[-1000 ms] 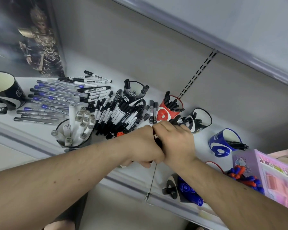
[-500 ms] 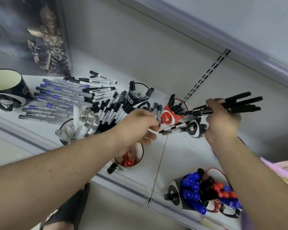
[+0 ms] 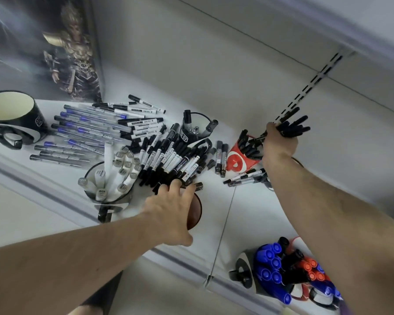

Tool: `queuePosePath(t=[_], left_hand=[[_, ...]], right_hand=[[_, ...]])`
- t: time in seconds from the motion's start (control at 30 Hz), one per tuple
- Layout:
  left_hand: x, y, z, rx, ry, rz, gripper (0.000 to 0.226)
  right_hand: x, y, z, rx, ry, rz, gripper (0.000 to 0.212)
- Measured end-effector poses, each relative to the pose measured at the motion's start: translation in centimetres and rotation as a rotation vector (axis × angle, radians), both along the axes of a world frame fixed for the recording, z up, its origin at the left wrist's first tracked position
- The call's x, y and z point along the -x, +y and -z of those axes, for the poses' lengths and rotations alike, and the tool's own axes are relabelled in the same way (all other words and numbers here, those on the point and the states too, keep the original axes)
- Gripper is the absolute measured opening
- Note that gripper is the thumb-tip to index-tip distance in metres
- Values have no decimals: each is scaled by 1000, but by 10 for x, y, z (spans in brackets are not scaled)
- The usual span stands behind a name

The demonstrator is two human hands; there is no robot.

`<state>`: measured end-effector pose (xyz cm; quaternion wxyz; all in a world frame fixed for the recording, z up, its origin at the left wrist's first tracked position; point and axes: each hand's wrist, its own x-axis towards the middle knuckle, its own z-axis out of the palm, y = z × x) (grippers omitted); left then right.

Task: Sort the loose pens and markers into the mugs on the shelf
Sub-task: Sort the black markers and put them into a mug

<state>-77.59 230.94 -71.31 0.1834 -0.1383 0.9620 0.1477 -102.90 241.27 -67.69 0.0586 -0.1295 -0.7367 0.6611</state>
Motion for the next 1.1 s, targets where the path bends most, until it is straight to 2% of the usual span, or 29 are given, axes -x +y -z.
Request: queuePosePath(t=[0.13, 0.3, 0.47, 0.57, 0.67, 0.73, 0.77, 0.83, 0.87, 0.93, 1.0, 1.07, 1.1], left_hand=[[-2, 0, 4, -48, 22, -11, 101], [-4, 0, 9, -90, 39, -17, 97], [-1, 2, 10, -86, 50, -31, 95], [-2, 1, 12, -99, 47, -52, 96], [-2, 1, 13, -114, 38, -66, 95], [0, 2, 12, -126, 38, -79, 93], [1, 2, 12, -133, 37, -82, 93], [1, 3, 12, -143, 35, -87, 93], [1, 3, 12, -145, 35, -87, 93], [0, 3, 12, -143, 36, -86, 94], [0, 3, 12, -140, 37, -84, 94], [0, 3, 13, -137, 43, -83, 93], [1, 3, 14, -135, 45, -83, 93]], right_hand=[[7, 2, 9, 10, -93, -7, 11], [16, 11, 14, -17, -91, 32, 14], [9, 11, 28, -135, -148, -65, 19], [7, 11, 35, -152, -180, -143, 30], [4, 15, 32, -186, -149, -142, 28], [0, 19, 30, -333, -97, -132, 30], [-1, 21, 30, -420, -67, -131, 37], [-5, 25, 31, -594, 34, -119, 70], [-5, 28, 34, -709, 122, -112, 78], [-7, 31, 39, -964, 352, -121, 77], [-9, 31, 42, -1132, 472, -177, 68], [-6, 28, 47, -1268, 432, -325, 72], [-5, 25, 48, -1314, 348, -437, 78]])
